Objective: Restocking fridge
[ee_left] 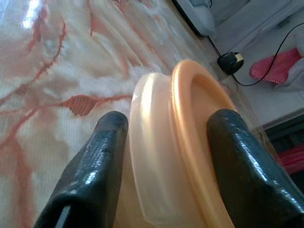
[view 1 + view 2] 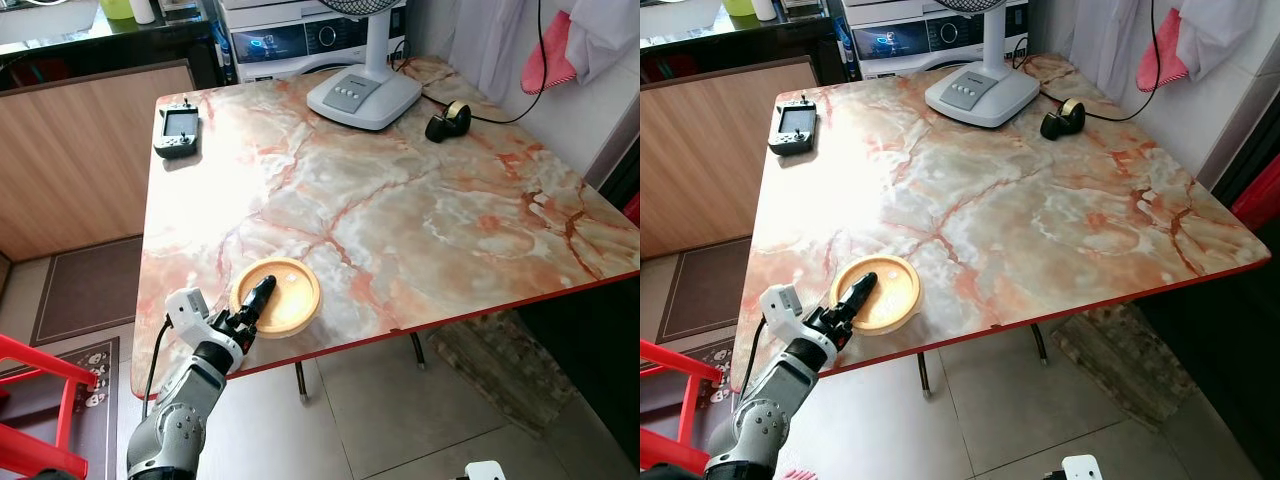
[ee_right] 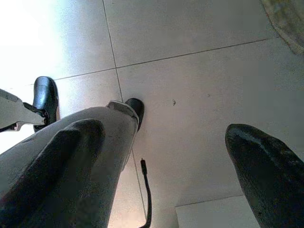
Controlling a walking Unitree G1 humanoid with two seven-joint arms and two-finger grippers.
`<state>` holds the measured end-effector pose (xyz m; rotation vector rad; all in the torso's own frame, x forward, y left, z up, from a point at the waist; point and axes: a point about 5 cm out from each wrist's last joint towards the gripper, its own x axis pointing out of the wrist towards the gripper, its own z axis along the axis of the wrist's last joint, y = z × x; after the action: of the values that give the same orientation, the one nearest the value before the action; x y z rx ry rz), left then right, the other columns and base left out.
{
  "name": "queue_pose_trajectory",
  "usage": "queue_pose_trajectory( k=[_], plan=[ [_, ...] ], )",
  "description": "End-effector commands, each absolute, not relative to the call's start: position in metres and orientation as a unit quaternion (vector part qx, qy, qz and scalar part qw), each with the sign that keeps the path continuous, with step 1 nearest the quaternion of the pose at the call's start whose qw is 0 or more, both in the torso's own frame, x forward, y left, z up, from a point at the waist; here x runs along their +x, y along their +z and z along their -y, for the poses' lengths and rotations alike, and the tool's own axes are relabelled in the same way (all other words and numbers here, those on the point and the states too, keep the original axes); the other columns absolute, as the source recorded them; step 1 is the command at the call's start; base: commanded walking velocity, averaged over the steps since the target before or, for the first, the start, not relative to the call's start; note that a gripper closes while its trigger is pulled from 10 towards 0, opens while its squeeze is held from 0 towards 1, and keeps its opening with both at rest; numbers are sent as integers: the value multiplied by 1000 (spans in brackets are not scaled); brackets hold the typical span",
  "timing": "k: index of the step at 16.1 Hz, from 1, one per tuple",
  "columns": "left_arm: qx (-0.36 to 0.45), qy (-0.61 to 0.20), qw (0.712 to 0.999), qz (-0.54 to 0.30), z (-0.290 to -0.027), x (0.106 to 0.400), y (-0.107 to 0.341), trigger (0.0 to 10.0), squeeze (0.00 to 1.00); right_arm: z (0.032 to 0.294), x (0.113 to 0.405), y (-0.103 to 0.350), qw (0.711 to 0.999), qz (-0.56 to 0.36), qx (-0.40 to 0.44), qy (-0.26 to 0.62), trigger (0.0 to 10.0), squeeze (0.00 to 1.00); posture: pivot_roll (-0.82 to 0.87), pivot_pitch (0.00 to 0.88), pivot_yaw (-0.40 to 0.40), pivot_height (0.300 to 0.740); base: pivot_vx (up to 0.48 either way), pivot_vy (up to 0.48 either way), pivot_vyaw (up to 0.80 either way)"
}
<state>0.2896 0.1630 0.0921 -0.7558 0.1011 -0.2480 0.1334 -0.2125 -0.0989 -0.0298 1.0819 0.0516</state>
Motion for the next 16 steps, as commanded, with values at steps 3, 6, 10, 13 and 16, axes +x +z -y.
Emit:
queue_pose_trajectory(
  k=[3, 6, 10, 13, 16],
  plan=[
    [-365, -116, 923, -43, -164, 292, 97, 0, 0, 213, 129, -101, 851, -524, -16, 29, 10000, 0, 89, 82, 9, 740, 0, 0, 0],
    [-357, -123, 926, -28, -163, 295, 106, 0, 0, 213, 128, -101, 850, -525, -17, 31, 10000, 0, 90, 74, 9, 740, 0, 0, 0],
    [-291, -153, 944, -14, -151, 296, 122, 0, 0, 213, 127, -101, 849, -527, -18, 33, 10000, 0, 90, 63, 9, 740, 0, 0, 0],
    [-291, -163, 943, -5, -146, 298, 129, 0, 0, 212, 127, -101, 849, -527, -18, 35, 10000, 0, 93, 63, 9, 740, 0, 0, 0],
    [-335, -140, 932, 14, -151, 299, 134, 0, 0, 212, 128, -101, 850, -526, -16, 33, 10000, 0, 92, 77, 8, 740, 0, 0, 0]
  ],
)
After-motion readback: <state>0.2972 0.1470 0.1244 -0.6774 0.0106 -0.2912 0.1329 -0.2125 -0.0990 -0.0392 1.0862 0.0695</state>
